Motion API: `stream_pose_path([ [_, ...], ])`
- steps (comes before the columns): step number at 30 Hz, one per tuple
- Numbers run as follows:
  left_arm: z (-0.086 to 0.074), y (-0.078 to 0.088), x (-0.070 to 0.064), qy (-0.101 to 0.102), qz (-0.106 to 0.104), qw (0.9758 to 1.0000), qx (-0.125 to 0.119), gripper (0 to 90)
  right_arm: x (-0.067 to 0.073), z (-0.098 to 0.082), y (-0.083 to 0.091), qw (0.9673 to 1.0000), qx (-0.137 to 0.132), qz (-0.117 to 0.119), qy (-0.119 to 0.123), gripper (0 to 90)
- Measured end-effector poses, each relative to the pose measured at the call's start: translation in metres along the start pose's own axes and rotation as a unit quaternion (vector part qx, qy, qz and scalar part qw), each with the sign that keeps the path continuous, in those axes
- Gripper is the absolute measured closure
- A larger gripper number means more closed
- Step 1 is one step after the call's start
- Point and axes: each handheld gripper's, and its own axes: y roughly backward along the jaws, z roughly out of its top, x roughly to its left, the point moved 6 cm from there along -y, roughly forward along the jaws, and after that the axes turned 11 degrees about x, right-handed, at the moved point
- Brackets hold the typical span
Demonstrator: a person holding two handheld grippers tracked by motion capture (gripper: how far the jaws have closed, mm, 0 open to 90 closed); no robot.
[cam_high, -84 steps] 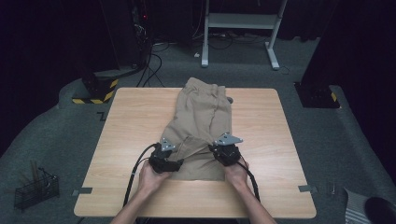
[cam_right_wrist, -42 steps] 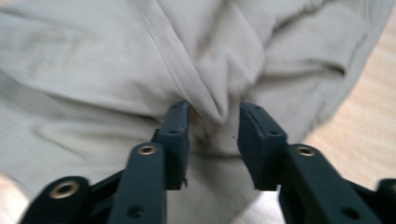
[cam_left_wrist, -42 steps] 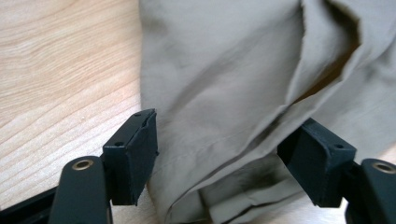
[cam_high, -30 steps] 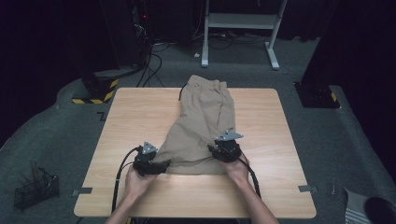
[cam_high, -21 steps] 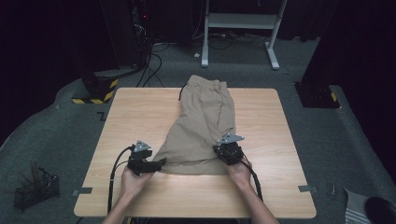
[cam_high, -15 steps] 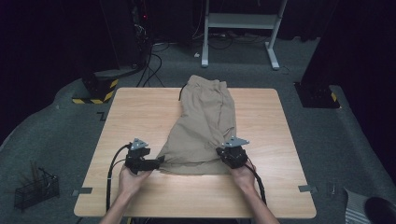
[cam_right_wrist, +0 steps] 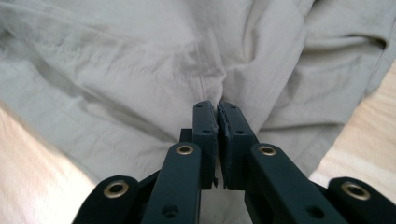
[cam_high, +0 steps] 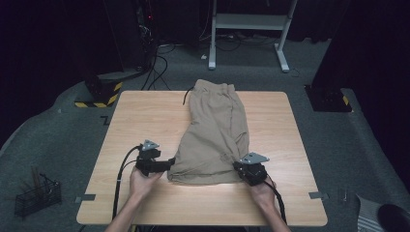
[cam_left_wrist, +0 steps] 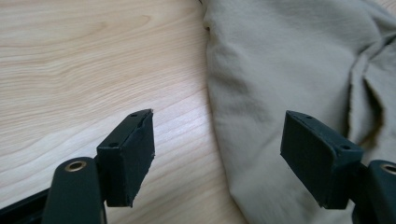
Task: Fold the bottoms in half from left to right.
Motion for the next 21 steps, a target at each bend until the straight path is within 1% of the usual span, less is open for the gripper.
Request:
stream_pose_path([
  [2,0.003,-0.008,-0.004,-0.007,0.004,1.0000,0.004,26.2,0.000,-0.005,0.001,1.0000,0.004,-0.002,0.004,85.6],
  [6,0.006,-0.019,-0.010,-0.009,0.006,0.9999,0.009,26.7,-0.001,-0.013,0.004,0.9998,0.011,-0.006,0.013,84.8],
  [9,0.005,-0.026,-0.013,-0.018,0.009,0.9997,0.015,26.7,-0.002,-0.017,0.006,0.9998,0.015,-0.003,0.016,80.5],
  [11,0.005,-0.028,-0.017,-0.023,0.009,0.9995,0.018,26.7,-0.002,-0.018,0.009,0.9999,0.009,0.001,0.013,76.8],
  [14,0.003,-0.029,-0.021,-0.035,0.013,0.9991,0.021,26.5,-0.005,-0.013,0.016,0.9999,-0.012,0.007,0.000,69.2],
  [16,0.003,-0.029,-0.022,-0.039,0.015,0.9989,0.021,26.4,-0.005,-0.008,0.019,0.9997,-0.022,0.010,-0.003,69.2],
  [17,0.003,-0.029,-0.022,-0.042,0.018,0.9987,0.023,26.4,-0.005,-0.006,0.020,0.9997,-0.023,0.009,0.000,70.7],
  [19,0.002,-0.030,-0.023,-0.045,0.024,0.9983,0.027,26.4,-0.004,-0.006,0.018,0.9998,-0.014,0.008,0.007,75.8],
  [21,0.000,-0.031,-0.022,-0.049,0.034,0.9976,0.034,26.4,-0.004,-0.012,0.016,0.9999,-0.002,0.010,0.012,80.0],
])
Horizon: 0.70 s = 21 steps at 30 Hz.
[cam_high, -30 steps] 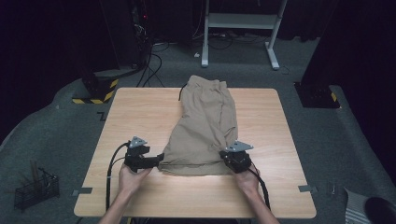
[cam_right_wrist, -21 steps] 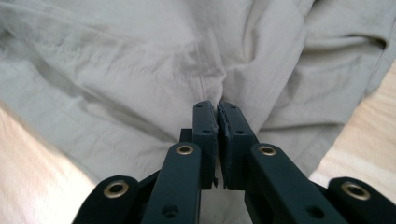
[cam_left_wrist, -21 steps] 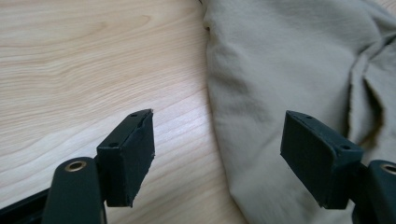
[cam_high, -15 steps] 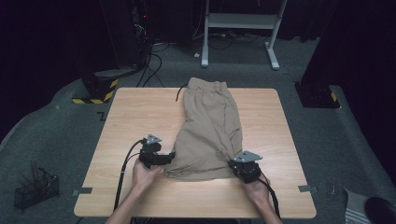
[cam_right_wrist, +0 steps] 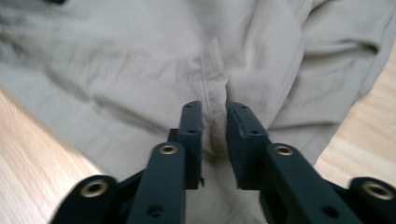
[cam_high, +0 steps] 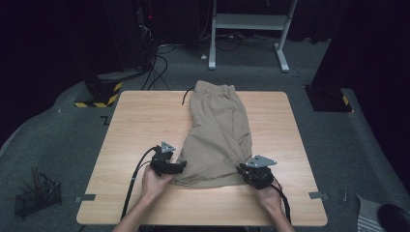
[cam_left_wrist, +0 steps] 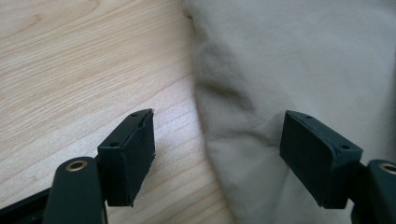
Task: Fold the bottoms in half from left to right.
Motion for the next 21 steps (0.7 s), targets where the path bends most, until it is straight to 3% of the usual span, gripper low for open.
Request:
stream_pose_path([
  [5,-0.004,-0.002,0.001,0.000,0.004,1.0000,-0.001,26.1,-0.005,-0.024,0.001,0.9997,0.022,0.000,-0.014,83.4],
  [8,-0.004,0.000,0.002,0.001,0.003,1.0000,-0.001,26.0,-0.012,-0.028,0.008,0.9996,0.009,-0.002,-0.026,79.2],
  [13,-0.001,0.001,-0.003,-0.003,-0.004,1.0000,-0.007,25.6,-0.021,-0.011,0.018,0.9973,-0.023,0.000,-0.070,70.8],
  [16,-0.001,-0.001,-0.006,-0.008,-0.007,0.9999,-0.006,25.4,-0.021,0.005,0.014,0.9963,-0.033,-0.007,-0.079,63.0],
  [21,-0.003,-0.003,-0.007,-0.005,-0.009,0.9999,-0.004,25.3,-0.019,0.012,-0.007,0.9957,0.008,-0.016,-0.091,57.8],
])
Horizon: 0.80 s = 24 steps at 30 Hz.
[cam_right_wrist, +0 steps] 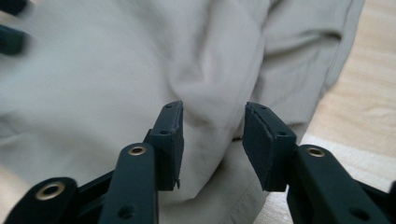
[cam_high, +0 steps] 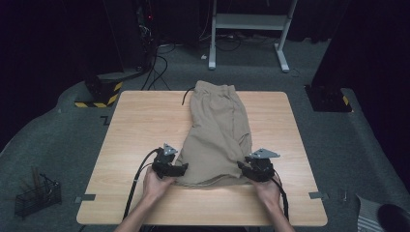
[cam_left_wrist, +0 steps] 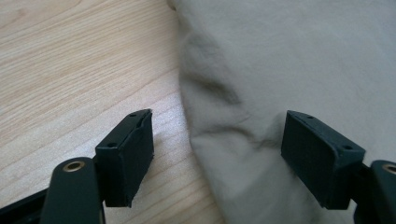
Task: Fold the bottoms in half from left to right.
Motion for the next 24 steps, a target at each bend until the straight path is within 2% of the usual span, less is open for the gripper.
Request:
stream_pose_path([
  [1,0.000,0.000,0.000,0.000,0.000,1.0000,-0.001,25.2,-0.001,-0.001,-0.003,1.0000,0.007,0.001,-0.006,60.2],
  [3,0.000,0.000,0.000,0.000,-0.001,1.0000,-0.002,25.2,-0.002,-0.003,-0.006,0.9998,0.015,0.010,-0.013,74.1],
  [5,0.000,0.000,0.000,0.000,-0.001,1.0000,-0.001,25.2,-0.001,-0.003,-0.004,0.9999,0.009,0.009,-0.001,88.1],
  [6,-0.001,0.000,0.000,-0.001,-0.001,1.0000,-0.001,25.1,-0.001,-0.001,-0.001,1.0000,0.002,0.006,0.007,89.3],
  [9,-0.001,0.001,0.001,0.000,0.000,1.0000,0.002,24.8,-0.002,0.008,0.013,0.9995,-0.022,-0.006,0.021,89.9],
  [12,-0.002,0.002,0.002,0.002,-0.001,1.0000,0.003,24.5,-0.008,0.013,0.020,0.9993,-0.028,-0.015,0.017,89.8],
  [16,0.000,0.004,0.003,0.006,-0.005,1.0000,-0.003,24.6,-0.019,0.006,0.004,0.9996,0.008,-0.028,0.000,87.8],
  [20,0.008,0.005,0.002,0.008,-0.008,0.9999,-0.013,25.6,-0.025,-0.002,-0.007,0.9985,0.032,-0.042,-0.016,74.9],
  [22,0.012,0.003,0.001,0.010,-0.009,0.9998,-0.016,27.2,-0.026,-0.004,-0.012,0.9982,0.038,-0.045,-0.010,75.0],
  [24,0.013,-0.003,0.000,0.012,-0.010,0.9998,-0.008,27.9,-0.023,-0.004,-0.013,0.9981,0.038,-0.048,-0.002,79.4],
])
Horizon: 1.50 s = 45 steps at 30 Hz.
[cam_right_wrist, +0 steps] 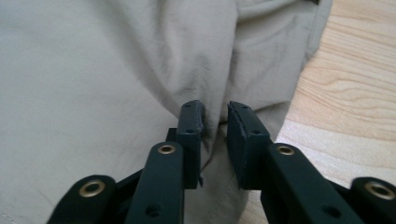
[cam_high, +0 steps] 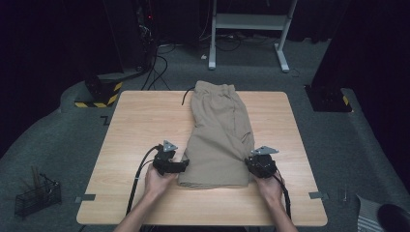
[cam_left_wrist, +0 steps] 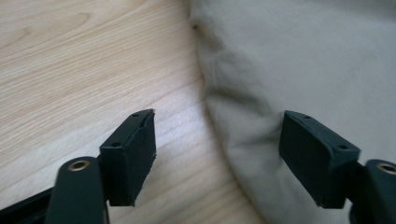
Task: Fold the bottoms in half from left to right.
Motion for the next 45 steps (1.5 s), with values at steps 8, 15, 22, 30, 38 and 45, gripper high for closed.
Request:
stream_pose_path([
  [8,-0.010,0.000,-0.005,-0.022,0.021,0.9995,0.006,27.4,0.015,-0.007,0.003,0.9995,-0.007,0.003,0.031,87.9],
  [15,-0.040,0.019,-0.005,-0.020,0.023,0.9995,0.001,27.4,0.044,-0.023,0.015,0.9970,-0.007,0.034,0.070,88.3],
  [22,-0.026,0.020,0.001,-0.005,0.014,0.9998,-0.014,25.9,0.038,-0.006,0.021,0.9973,-0.031,0.057,0.034,69.5],
  [30,0.004,0.016,0.003,0.004,0.005,0.9993,-0.037,25.7,0.030,0.038,-0.002,0.9981,-0.006,0.061,0.006,75.6],
  [38,0.003,0.015,0.006,0.006,0.010,0.9995,-0.031,26.5,0.027,0.051,0.019,0.9981,-0.044,0.016,0.040,89.3],
  [45,0.004,0.003,0.002,0.009,-0.001,0.9998,-0.018,26.0,0.000,0.033,0.000,0.9999,-0.004,-0.011,0.010,87.7],
])
